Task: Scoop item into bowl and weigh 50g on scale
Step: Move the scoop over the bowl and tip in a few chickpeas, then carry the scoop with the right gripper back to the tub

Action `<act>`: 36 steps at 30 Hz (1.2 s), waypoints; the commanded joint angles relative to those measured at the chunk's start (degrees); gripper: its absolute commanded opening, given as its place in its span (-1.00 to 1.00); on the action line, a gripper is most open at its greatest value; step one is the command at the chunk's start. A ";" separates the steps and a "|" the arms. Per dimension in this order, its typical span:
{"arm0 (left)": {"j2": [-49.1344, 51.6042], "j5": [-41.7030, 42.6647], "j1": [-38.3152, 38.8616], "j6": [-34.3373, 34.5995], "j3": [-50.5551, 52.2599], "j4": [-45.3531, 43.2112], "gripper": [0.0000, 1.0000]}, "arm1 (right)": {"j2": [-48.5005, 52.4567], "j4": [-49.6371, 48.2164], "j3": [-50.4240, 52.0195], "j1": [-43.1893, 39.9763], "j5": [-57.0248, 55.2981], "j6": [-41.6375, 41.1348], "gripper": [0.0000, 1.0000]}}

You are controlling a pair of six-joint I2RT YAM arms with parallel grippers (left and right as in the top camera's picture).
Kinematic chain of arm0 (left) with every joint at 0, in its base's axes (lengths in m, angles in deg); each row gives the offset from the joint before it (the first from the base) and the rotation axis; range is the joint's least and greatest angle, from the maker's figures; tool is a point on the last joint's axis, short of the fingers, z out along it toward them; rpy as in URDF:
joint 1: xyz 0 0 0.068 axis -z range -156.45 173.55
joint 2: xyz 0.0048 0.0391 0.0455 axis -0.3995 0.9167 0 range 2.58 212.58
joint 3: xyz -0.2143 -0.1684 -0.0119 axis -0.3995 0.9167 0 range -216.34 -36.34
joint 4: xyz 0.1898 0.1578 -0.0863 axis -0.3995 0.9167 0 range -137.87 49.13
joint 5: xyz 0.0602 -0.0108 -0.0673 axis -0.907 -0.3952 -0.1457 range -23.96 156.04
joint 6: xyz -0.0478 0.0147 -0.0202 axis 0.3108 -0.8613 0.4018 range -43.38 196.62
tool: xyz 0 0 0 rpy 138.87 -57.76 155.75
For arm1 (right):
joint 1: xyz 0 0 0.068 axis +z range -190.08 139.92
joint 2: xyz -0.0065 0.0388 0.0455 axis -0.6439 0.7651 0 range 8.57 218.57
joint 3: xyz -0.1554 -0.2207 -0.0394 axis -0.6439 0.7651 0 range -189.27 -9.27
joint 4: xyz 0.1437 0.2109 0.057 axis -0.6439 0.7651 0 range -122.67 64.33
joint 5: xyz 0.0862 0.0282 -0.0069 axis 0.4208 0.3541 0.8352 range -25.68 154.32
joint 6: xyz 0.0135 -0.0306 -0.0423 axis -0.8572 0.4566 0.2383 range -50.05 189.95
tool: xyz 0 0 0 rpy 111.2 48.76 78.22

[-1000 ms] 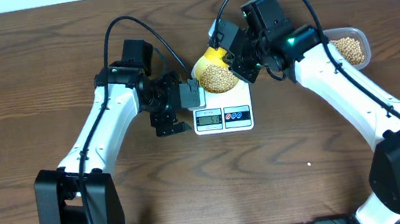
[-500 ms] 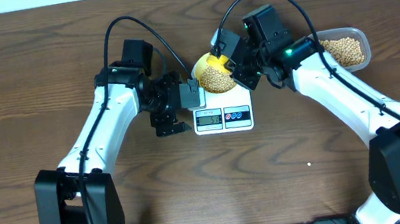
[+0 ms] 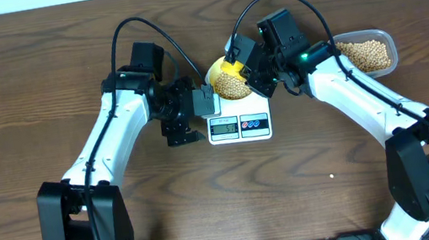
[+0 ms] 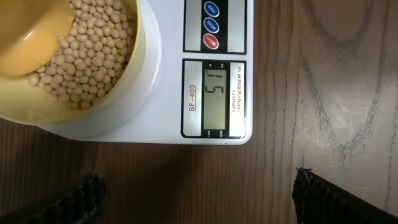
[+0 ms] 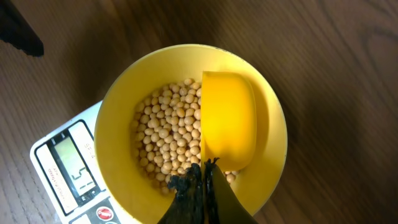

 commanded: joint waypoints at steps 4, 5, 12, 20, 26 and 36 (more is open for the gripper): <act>0.28 0.90 0.09 -0.35 0.48 0.28 0.95 | 0.09 1.16 0.35 -0.09 4.00 -2.91 -0.98; 0.28 0.90 0.09 -0.35 0.48 0.28 0.95 | 0.09 1.14 0.35 -0.09 4.94 -3.76 -0.98; 0.28 0.90 0.09 -0.35 0.48 0.28 0.95 | -0.33 0.76 0.24 -1.66 9.57 -9.92 -0.98; 0.28 0.90 0.09 -0.35 0.48 0.28 0.95 | -0.44 -2.47 0.17 -7.65 20.22 -17.46 -0.98; 0.28 0.90 0.09 -0.35 0.48 0.28 0.95 | -0.44 -4.33 0.13 -12.50 31.41 -22.97 -0.98; 0.28 0.90 0.09 -0.35 0.48 0.28 0.95 | -0.44 -9.90 0.13 -19.32 46.60 -27.91 -0.98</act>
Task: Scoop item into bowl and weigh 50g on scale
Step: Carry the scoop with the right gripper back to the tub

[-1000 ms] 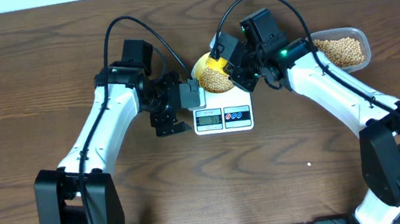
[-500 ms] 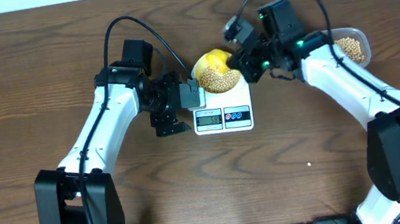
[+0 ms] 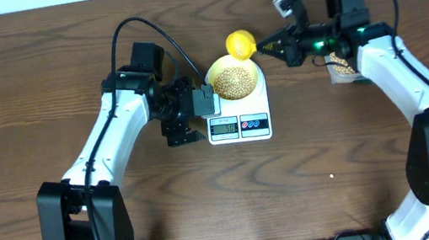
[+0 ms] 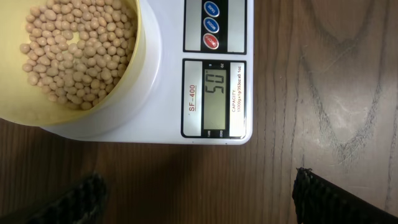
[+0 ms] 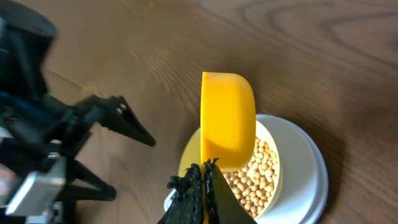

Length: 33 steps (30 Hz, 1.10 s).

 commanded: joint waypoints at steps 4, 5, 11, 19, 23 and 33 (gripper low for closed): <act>0.28 0.90 0.09 -0.35 0.48 0.28 0.95 | -0.46 -0.61 0.07 -3.23 6.16 -2.58 -0.98; 0.28 0.90 0.09 -0.35 0.48 0.28 0.95 | -0.68 -0.61 -0.04 -3.93 6.16 -3.89 -0.97; 0.28 0.90 0.09 -0.35 0.48 0.28 0.95 | -6.88 1.33 -0.09 -9.62 3.65 -4.94 -0.97; 0.28 0.90 0.09 -0.35 0.48 0.28 0.95 | -17.29 16.79 -0.09 -19.43 -23.80 -4.87 -0.98; 0.28 0.90 0.09 -0.35 0.48 0.28 0.95 | -18.82 22.53 -0.07 -21.99 -42.01 -4.31 -0.98; 0.28 0.90 0.09 -0.35 0.48 0.28 0.95 | -14.91 24.68 -0.07 -21.53 -48.33 -1.79 -0.98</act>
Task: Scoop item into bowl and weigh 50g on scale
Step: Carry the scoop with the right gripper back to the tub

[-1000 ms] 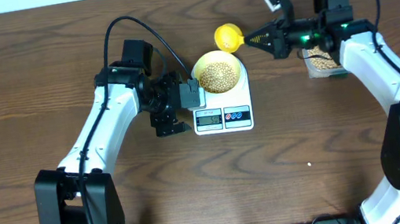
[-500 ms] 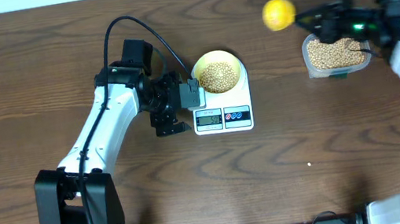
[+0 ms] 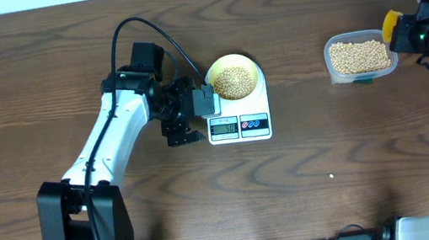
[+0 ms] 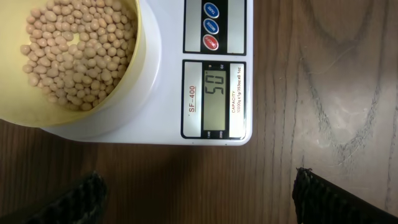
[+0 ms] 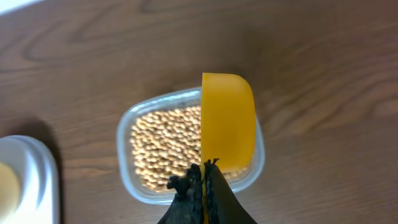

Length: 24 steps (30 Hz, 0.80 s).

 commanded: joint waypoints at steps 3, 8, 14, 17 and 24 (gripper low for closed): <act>0.28 0.70 0.09 -0.35 0.48 0.28 0.95 | 1.09 1.25 -0.04 1.18 -2.05 2.67 -0.98; 0.28 0.70 0.09 -0.35 0.48 0.28 0.95 | 1.09 1.88 -0.04 3.93 -2.16 5.07 -0.97; 0.28 0.70 0.09 -0.35 0.48 0.28 0.95 | 1.11 2.47 -0.04 4.70 -7.89 5.44 -0.61; 0.28 0.70 0.09 -0.35 0.48 0.28 0.95 | 1.11 2.49 -0.04 4.79 -7.69 5.42 -0.30; 0.28 0.70 0.09 -0.35 0.48 0.28 0.95 | 1.92 -1.36 -0.04 4.74 -7.80 5.40 0.57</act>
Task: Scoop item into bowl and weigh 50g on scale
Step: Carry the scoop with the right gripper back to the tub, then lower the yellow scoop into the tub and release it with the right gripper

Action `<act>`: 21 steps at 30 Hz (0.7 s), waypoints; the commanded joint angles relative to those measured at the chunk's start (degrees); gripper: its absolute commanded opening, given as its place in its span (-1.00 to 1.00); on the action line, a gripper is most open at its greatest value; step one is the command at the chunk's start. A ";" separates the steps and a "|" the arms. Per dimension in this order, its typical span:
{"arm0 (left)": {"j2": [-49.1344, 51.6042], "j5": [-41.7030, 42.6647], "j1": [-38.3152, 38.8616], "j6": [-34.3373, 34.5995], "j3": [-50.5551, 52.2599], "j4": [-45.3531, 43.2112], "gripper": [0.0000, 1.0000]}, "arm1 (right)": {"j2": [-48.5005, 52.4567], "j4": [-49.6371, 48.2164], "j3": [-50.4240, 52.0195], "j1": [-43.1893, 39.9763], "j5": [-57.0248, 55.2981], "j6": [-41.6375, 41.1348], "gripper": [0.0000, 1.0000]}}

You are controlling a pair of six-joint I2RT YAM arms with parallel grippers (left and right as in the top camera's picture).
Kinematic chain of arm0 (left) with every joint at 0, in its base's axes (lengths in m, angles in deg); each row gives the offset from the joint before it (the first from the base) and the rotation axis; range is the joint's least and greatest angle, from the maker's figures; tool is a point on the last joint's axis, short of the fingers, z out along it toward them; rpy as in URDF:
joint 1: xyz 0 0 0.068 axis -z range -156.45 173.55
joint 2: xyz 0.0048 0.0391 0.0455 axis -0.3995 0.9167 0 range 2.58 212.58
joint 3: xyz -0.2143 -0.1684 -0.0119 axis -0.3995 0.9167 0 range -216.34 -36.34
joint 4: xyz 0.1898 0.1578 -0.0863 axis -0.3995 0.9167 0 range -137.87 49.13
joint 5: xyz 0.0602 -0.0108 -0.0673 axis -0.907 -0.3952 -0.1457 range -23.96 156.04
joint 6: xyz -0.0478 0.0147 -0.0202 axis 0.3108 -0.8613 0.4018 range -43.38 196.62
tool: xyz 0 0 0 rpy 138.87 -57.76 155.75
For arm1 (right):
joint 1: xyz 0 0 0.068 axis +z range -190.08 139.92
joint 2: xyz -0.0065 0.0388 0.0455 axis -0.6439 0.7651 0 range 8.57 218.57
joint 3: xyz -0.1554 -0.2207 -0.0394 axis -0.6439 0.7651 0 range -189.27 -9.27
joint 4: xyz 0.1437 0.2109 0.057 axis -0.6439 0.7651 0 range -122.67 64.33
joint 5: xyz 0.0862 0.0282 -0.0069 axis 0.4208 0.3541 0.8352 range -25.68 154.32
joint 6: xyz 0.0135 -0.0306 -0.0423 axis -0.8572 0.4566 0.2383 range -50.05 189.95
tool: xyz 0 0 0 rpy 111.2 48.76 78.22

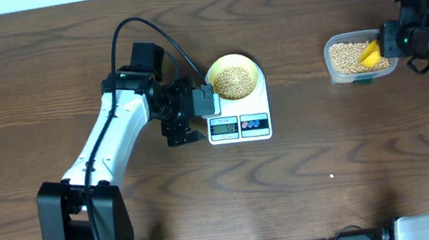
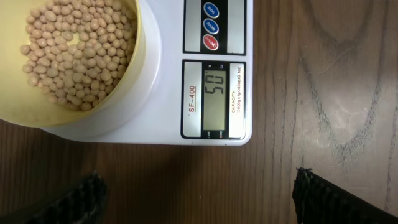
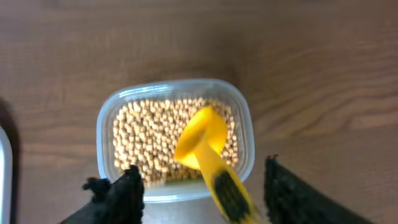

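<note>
A yellow bowl (image 1: 233, 79) of soybeans sits on the white scale (image 1: 239, 124); in the left wrist view the display (image 2: 215, 98) reads 50. My left gripper (image 2: 199, 196) stands open just in front of the scale, fingers wide, nothing between them. At the far right a clear tub (image 1: 360, 56) holds more soybeans. The yellow scoop (image 3: 205, 149) lies with its cup in the tub (image 3: 168, 142) and its handle over the near rim. My right gripper (image 3: 202, 190) is open above it, its fingers apart on either side of the handle.
Brown wooden table (image 1: 326, 180). The left arm lies along the table's left side up to the scale. The right arm comes in from the right edge beside the tub.
My right gripper has opened and let go of the scoop, which now rests in the tub of soybeans. The left gripper, bowl and scale reading are unchanged.
The right gripper held the scoop in the bowl and the scale read 51. Then the scoop was lifted clear and the display showed 50. Then the scoop was carried over the tub at the right. Now it lies released in the tub.
</note>
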 commanded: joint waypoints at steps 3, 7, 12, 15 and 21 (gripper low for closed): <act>0.28 0.72 0.09 -0.35 0.48 0.28 0.95 | 2.36 -4.76 -0.04 0.15 -2.12 0.28 0.80; 0.28 0.72 0.09 -0.35 0.48 0.28 0.95 | 5.44 -10.88 -0.04 0.13 -1.60 0.26 0.96; 0.28 0.72 0.09 -0.35 0.48 0.28 0.95 | 8.24 -12.20 -0.04 0.13 10.49 0.28 0.98; 0.28 0.72 0.09 -0.35 0.48 0.28 0.95 | 8.83 -12.37 -0.04 0.17 15.87 0.28 0.98; 0.28 0.72 0.09 -0.35 0.48 0.28 0.95 | 8.83 -11.85 -0.04 0.24 15.72 0.31 0.99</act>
